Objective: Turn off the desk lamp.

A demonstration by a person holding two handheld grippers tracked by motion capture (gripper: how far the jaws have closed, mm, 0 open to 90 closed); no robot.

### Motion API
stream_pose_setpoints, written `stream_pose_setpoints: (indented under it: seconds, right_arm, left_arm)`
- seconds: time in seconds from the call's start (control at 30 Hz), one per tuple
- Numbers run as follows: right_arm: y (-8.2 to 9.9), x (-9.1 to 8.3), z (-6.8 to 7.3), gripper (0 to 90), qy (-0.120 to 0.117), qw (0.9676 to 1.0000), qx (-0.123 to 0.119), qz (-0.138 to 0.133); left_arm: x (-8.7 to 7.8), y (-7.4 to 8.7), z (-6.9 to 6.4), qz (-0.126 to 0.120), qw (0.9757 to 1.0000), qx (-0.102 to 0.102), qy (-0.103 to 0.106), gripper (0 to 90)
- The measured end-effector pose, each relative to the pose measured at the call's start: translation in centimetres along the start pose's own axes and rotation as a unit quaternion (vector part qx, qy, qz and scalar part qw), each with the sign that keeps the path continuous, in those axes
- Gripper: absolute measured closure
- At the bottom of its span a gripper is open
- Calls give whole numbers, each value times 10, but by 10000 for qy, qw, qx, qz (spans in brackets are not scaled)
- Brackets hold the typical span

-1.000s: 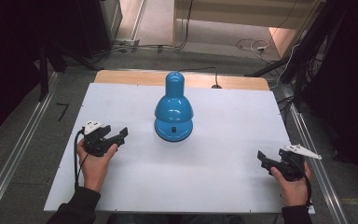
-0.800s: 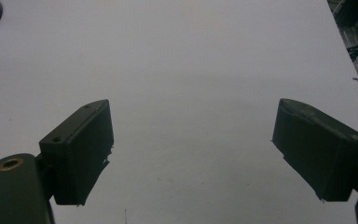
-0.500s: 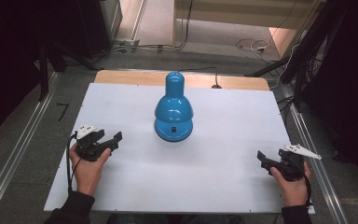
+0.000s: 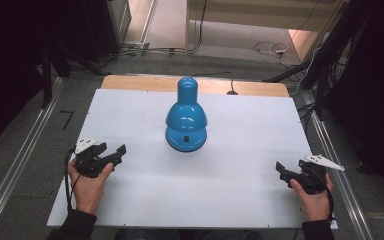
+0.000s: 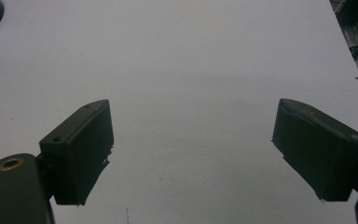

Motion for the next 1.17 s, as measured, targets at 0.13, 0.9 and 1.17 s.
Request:
stream_pose_setpoints:
  seconds: [0.13, 0.9, 1.17]
  right_arm:
    - [0, 0, 0, 112, -8, 10000, 7, 9]
    - [-1, 0, 2, 111, -45, 10000, 16, -38]
    - [-1, -1, 2, 113, -80, 9999, 37, -59]
  left_arm:
    - [-3, 1, 2, -7, 10000, -8, -22, 255]
    - [-31, 13, 24, 51, 9998, -8, -194, 251]
    - [-41, 24, 36, 131, 9988, 144, -453, 239]
Point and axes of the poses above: each handheld gripper's, and its own axes: x roughly forward along the jaws, y roughly out of its underside, z roughly to its left, the point moved 6 cm from there along x, roughly forward along the jaws, and after that the axes turned 15 degrees about -x, right-handed, at the moved point
